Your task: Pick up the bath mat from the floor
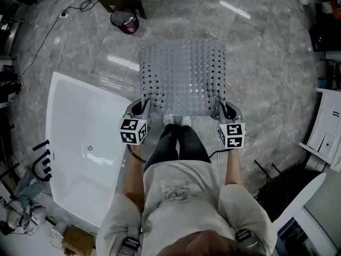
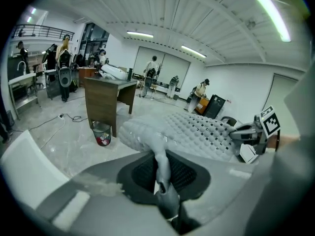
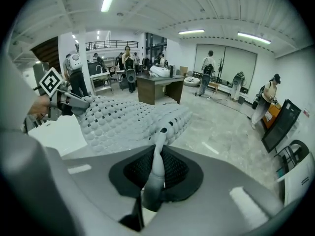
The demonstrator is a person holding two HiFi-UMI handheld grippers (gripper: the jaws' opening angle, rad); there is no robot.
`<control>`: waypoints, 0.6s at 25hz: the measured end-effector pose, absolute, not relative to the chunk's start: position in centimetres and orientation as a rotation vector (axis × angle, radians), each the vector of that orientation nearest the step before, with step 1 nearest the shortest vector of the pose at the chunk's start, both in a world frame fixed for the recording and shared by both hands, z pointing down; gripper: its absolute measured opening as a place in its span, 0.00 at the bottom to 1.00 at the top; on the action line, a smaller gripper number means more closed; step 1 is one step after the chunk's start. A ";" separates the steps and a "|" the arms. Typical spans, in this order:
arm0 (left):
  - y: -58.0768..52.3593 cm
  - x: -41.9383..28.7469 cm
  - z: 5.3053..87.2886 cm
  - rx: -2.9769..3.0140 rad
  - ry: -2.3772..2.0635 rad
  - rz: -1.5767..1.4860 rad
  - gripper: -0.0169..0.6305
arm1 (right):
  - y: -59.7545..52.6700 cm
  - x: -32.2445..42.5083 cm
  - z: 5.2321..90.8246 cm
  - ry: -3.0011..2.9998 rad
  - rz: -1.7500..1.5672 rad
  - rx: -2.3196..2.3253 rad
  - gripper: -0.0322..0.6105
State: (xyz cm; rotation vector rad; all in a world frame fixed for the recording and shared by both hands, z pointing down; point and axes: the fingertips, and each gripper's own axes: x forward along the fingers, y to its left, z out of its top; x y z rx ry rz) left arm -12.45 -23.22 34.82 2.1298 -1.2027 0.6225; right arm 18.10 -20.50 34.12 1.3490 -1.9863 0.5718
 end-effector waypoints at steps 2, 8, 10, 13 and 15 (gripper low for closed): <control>-23.7 -12.5 32.9 2.159 -1.216 0.607 0.08 | -21.0 18.0 32.2 -2.006 0.541 1.360 0.10; -23.8 -13.4 27.2 2.216 -1.254 0.546 0.08 | -21.7 17.0 26.0 -2.055 0.446 1.389 0.10; -23.8 -13.8 25.2 2.238 -1.266 0.522 0.08 | -21.9 16.7 23.7 -2.077 0.410 1.406 0.10; -23.5 -14.3 22.2 2.271 -1.283 0.496 0.08 | -21.5 16.3 20.5 -2.107 0.379 1.431 0.10; -23.5 -14.6 20.3 2.297 -1.291 0.480 0.08 | -21.2 16.1 18.7 -2.127 0.359 1.447 0.10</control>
